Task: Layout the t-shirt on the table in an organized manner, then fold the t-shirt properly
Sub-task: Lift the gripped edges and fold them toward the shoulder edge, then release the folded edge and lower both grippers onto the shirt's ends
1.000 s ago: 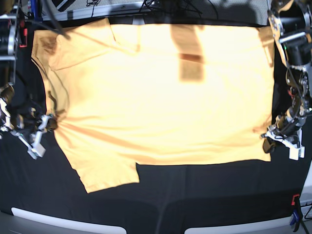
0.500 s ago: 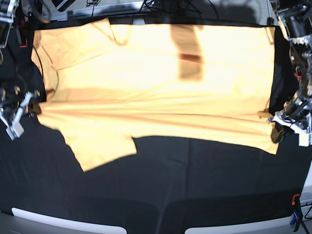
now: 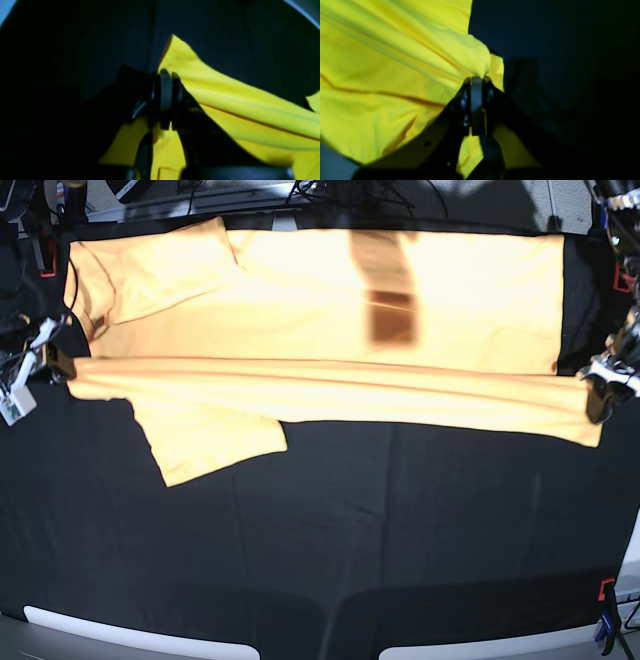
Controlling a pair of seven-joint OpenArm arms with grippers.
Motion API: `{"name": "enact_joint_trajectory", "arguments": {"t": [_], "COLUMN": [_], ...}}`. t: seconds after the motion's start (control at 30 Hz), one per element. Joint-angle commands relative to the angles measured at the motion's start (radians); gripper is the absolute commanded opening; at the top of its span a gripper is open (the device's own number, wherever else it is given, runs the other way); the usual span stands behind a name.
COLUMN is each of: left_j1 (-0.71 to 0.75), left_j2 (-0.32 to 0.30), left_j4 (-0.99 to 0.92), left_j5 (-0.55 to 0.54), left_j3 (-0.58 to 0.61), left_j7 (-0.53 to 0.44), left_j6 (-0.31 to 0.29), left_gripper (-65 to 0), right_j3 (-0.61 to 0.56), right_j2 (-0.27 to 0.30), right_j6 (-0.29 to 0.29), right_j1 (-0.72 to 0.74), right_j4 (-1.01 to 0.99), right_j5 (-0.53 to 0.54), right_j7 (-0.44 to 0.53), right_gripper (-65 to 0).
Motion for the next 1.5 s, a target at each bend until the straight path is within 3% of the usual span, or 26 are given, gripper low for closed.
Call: {"name": "enact_joint_trajectory", "arguments": {"t": [0.0, 0.37, 0.8, 0.97, 1.03, 1.13, 1.2, 1.3, 1.47], "left_j1": [0.006, 0.158, 0.202, 0.202, 0.202, 0.202, 0.201, 0.2, 0.196], "left_j2": [-0.022, -0.022, -0.023, -0.023, -0.023, -0.023, -0.023, -0.022, -0.021], "left_j4": [0.026, 0.039, 0.039, 0.039, 0.039, 0.039, 0.039, 0.039, 0.039], "left_j5": [-0.02, -0.034, -0.013, -0.013, -0.013, -0.014, -0.016, -0.042, -0.113], "left_j3": [-0.02, -0.03, -0.029, -0.029, -0.029, -0.029, -0.029, -0.029, -0.029], "left_j7": [-0.015, 0.005, 0.02, 0.02, 0.019, 0.018, 0.003, -0.011, -0.011], "left_j6": [0.005, -0.026, -0.026, -0.026, -0.026, -0.026, -0.04, -0.09, -0.173], "left_gripper": [-65.0, -65.0, -65.0, -65.0, -65.0, -48.1, -40.7, -39.4, -39.4], "right_j3": [0.016, 0.027, 0.144, 0.144, 0.144, 0.144, 0.144, 0.144, 0.069], "right_j2": [0.027, -0.071, -0.072, -0.072, -0.072, -0.072, -0.069, -0.067, -0.067], "right_j6": [-0.007, -0.007, -0.007, -0.008, -0.008, -0.008, -0.008, -0.008, -0.021], "right_j1": [-0.007, -0.08, -0.08, -0.08, -0.08, -0.072, -0.054, 0.006, 0.161], "right_j4": [0.021, 0.04, 0.04, 0.04, 0.04, 0.04, 0.04, 0.04, 0.018], "right_j5": [-0.005, -0.073, -0.091, -0.042, 0.002, 0.08, 0.142, 0.203, 0.2], "right_j7": [-0.002, -0.015, -0.069, -0.159, -0.171, -0.17, -0.171, -0.171, -0.186], "right_gripper": [-65.0, -65.0, -65.0, -65.0, -57.4, -42.5, -37.2, -36.1, -36.1]}}
